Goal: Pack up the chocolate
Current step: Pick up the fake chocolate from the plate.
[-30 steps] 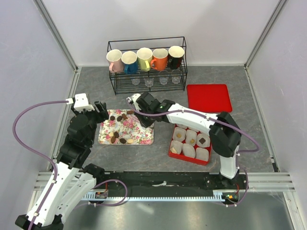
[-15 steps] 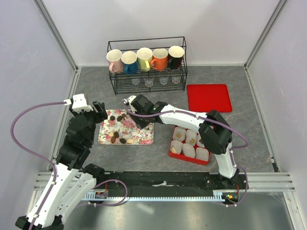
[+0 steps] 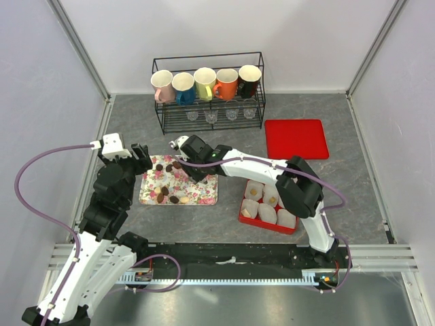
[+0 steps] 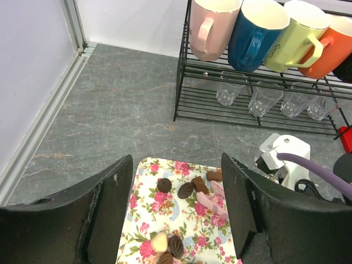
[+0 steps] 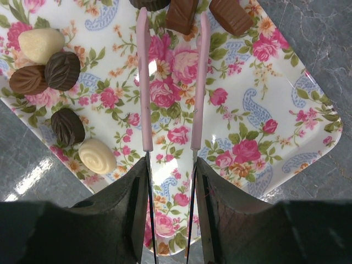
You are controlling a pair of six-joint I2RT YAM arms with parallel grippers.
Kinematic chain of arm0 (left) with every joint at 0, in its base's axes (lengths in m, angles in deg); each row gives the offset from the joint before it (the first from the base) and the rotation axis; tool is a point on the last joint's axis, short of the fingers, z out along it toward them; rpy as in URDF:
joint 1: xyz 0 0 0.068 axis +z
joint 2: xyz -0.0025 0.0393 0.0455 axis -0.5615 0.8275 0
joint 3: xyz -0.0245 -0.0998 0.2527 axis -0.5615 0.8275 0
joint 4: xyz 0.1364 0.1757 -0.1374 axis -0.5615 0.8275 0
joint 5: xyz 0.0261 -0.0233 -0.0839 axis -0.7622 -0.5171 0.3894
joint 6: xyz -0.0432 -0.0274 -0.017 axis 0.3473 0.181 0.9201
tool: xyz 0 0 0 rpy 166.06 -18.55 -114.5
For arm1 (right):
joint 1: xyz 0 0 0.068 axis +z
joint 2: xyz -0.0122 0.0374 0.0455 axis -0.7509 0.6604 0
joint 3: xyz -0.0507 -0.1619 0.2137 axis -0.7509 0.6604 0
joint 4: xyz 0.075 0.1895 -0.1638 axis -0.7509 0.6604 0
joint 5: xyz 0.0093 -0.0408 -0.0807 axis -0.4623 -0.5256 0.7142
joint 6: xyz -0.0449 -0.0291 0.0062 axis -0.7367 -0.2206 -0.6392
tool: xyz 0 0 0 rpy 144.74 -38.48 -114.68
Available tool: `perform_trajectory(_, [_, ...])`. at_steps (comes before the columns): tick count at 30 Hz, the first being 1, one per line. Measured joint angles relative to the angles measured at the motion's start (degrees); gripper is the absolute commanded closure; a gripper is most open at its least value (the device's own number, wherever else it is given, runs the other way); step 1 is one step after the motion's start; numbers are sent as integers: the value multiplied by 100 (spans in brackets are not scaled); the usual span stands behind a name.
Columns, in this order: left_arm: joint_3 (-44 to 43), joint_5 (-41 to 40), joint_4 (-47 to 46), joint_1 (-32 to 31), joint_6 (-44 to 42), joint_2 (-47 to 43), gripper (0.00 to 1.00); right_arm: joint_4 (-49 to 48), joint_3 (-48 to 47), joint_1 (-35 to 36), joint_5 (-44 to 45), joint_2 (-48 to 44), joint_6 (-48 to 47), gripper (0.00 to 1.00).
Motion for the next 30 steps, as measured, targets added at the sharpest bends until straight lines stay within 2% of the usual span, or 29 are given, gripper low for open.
perform_trajectory(13, [0, 0, 0, 0, 0, -7, 28, 101, -466, 173, 487, 514, -50, 59])
perform_trajectory(24, [0, 2, 0, 0, 0, -9, 28, 415, -691, 299, 863, 638, -225, 73])
perform_trajectory(28, [0, 2, 0, 0, 0, -11, 28, 507, -483, 337, 879, 505, -332, 77])
perform_trajectory(30, [0, 2, 0, 0, 0, -11, 28, 621, -223, 363, 855, 295, -387, 82])
